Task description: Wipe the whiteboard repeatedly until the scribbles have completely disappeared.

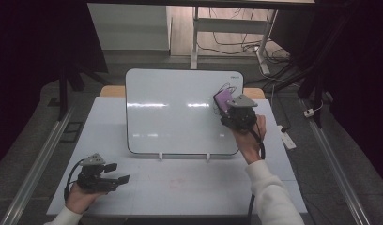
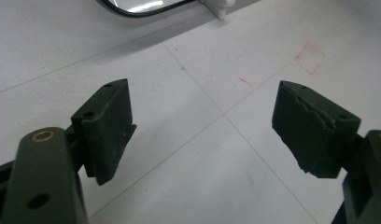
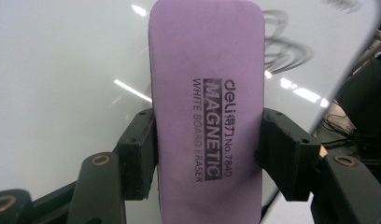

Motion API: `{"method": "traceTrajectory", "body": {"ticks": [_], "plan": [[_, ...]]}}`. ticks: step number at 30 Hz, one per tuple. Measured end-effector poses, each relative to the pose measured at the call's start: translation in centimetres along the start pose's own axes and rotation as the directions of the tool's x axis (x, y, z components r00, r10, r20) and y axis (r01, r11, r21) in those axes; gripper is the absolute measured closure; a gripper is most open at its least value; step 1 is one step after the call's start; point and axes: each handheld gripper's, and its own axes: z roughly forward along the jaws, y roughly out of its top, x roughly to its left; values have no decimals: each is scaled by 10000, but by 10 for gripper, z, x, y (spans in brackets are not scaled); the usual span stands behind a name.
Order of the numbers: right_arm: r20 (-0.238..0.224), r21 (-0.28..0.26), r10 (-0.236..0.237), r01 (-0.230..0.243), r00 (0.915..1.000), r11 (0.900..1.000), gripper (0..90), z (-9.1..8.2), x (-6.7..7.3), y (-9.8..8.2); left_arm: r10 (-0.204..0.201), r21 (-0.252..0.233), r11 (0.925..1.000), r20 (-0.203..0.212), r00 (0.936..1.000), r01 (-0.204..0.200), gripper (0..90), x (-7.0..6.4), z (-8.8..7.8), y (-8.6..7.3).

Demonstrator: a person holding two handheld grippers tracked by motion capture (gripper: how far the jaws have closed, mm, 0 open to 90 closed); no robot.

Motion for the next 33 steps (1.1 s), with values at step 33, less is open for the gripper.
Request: {"method": "traceTrajectory", "body": {"ticks": [33], "plan": [[722,-337,-582,607,9957,9976,401,21,-24,50,-83,-9,10000,-1,10000,83,212,3,-1,-1]]}}
